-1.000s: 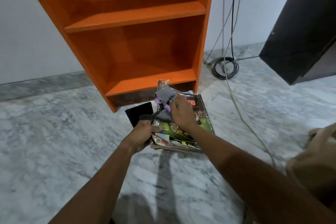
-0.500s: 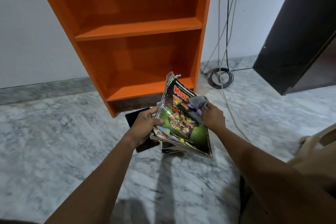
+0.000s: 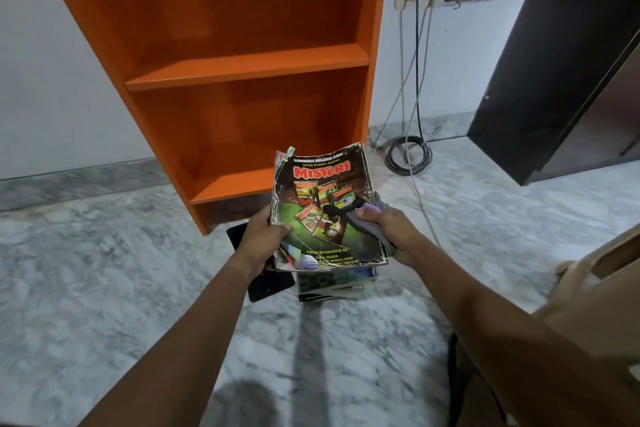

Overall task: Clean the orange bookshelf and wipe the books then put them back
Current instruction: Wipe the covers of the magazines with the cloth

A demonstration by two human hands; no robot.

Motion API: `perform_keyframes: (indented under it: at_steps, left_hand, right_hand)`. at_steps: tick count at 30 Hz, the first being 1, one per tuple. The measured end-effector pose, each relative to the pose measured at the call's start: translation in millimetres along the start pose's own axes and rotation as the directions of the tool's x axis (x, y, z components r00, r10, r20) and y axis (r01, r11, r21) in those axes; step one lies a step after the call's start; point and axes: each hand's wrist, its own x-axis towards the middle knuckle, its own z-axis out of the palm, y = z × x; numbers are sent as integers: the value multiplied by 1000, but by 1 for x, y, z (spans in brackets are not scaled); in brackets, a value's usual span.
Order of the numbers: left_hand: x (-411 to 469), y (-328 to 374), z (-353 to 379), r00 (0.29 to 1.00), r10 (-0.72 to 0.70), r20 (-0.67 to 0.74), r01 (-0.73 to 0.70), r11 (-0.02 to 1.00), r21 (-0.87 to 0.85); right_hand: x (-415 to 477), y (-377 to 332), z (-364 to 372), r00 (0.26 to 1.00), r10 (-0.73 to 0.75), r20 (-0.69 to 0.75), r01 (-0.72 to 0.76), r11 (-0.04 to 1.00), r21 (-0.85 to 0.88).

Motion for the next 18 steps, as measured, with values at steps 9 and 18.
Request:
perform_keyframes:
  at_steps: [9,18]
  left_hand:
    - [-1,7,8,993,7,-114,-1,999,48]
    - [-10,55,36,990,134,47,-127,983,-131]
  right_hand:
    - [-3,-11,24,978,-159,-135,145,983,-108]
    - [-24,-9,65,890,-453,55,420,766,-488]
